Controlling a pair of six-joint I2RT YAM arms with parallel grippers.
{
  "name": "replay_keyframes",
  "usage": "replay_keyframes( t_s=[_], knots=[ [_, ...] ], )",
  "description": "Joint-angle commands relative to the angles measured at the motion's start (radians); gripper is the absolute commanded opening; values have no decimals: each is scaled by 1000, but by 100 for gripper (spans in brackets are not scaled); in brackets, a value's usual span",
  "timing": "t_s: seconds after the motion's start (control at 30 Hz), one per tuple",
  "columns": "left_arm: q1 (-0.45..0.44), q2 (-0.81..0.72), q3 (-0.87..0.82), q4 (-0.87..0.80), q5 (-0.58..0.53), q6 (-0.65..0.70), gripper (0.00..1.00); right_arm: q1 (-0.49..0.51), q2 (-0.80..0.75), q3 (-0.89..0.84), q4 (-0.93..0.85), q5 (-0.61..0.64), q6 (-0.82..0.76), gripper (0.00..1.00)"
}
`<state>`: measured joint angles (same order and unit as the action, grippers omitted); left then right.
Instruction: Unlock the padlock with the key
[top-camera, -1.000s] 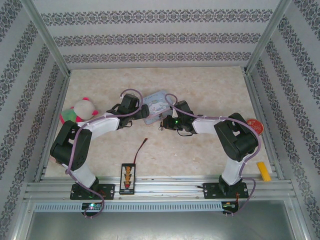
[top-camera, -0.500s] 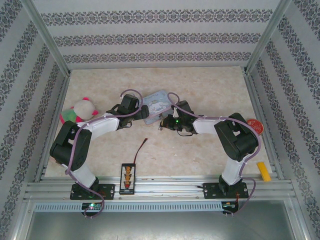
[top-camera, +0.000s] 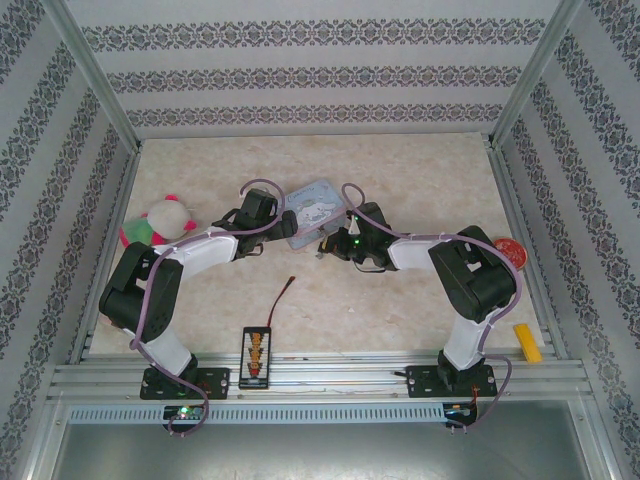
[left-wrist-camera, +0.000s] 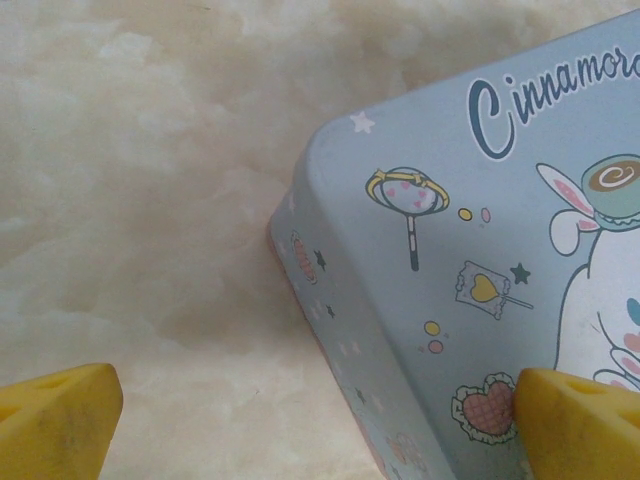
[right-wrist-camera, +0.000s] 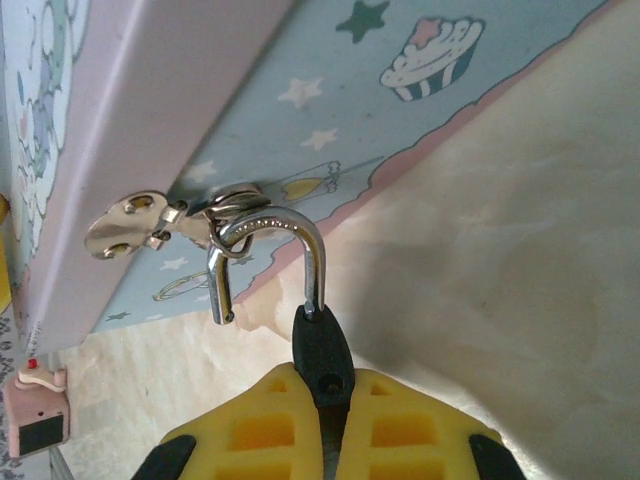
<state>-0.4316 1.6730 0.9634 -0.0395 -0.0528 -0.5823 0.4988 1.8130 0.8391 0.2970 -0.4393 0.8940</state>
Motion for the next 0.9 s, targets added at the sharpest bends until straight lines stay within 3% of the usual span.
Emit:
replay_keyframes(
  t_s=[0.0,0.87],
  knots=[
    [14,-18,-20,-35,-5,25,99,-16,-15,-14,90,-29,39,0],
    [28,-21,-18,-47,6,33,99,-38,17,-29,211,-56,131,0]
  ],
)
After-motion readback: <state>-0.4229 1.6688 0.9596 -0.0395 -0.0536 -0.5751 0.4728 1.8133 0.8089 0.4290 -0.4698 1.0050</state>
